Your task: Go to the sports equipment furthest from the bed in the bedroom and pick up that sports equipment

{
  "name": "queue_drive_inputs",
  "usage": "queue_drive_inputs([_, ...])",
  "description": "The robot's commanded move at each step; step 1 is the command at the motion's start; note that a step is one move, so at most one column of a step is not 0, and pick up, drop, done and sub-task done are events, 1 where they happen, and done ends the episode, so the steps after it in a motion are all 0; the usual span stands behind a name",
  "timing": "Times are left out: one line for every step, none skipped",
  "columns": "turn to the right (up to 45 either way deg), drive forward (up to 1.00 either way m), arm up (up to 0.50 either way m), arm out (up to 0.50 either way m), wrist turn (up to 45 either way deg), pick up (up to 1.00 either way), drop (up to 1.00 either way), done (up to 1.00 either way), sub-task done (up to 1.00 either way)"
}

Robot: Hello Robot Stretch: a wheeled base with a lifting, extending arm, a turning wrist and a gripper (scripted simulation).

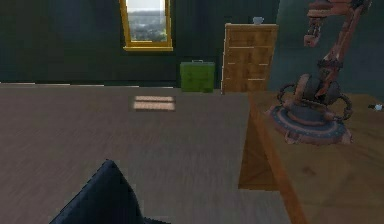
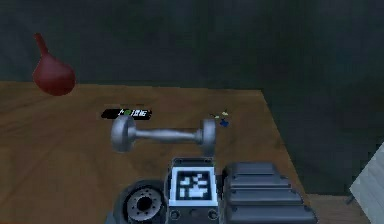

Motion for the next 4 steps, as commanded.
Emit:
queue_drive_inputs([0.0,0.0,0.0,0.18,0.0,0.0,0.0,0.0,0.0])
queue_drive_inputs([0.0,0.0,0.0,0.0,45.0,0.0,0.0,0.0,0.0])
queue_drive_inputs([0.0,0.0,0.0,0.0,45.0,0.0,0.0,0.0,0.0])
queue_drive_inputs([0.0,0.0,0.0,0.0,45.0,0.0,0.0,0.0,0.0])
